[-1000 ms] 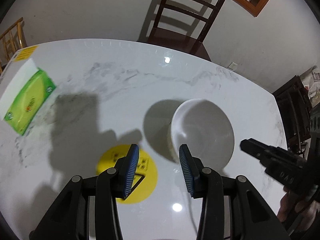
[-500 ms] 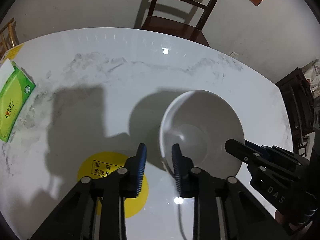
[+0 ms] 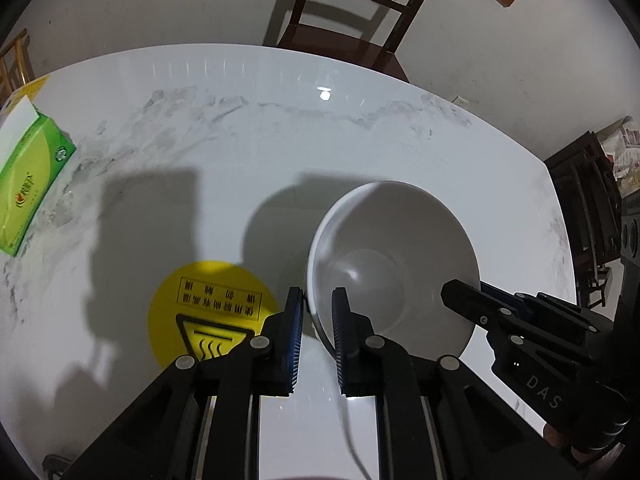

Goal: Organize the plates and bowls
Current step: 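Lift the blue-striped bowl and carry it toward the pink bowl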

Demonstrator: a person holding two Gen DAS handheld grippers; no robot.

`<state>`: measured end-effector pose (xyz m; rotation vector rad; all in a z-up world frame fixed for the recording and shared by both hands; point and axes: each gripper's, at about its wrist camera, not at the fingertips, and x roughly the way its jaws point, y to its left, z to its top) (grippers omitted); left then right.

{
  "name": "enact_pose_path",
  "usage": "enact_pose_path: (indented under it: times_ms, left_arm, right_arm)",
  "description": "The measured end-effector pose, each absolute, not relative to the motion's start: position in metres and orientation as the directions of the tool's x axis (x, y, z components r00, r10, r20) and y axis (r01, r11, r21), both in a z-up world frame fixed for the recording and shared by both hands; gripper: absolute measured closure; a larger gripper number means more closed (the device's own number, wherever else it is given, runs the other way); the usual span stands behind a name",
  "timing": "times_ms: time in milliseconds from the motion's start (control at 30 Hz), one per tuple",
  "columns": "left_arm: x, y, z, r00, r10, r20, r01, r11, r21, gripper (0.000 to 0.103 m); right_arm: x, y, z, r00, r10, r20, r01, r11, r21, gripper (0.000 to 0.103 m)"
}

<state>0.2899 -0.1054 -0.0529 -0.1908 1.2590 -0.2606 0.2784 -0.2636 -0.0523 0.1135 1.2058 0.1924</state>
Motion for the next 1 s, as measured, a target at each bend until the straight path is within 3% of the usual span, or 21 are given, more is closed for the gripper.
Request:
enact_pose_path:
  times_ms: [1000]
  left_arm:
    - [0.183,-0.103,0.006,0.338,-0.268,-0.902,0.144,0.962,-0.232,0.091]
  right_arm:
    - [0.155,-0.248,0.006,0.398,0.174,-0.901,-0.114,0.984,0.139,0.089]
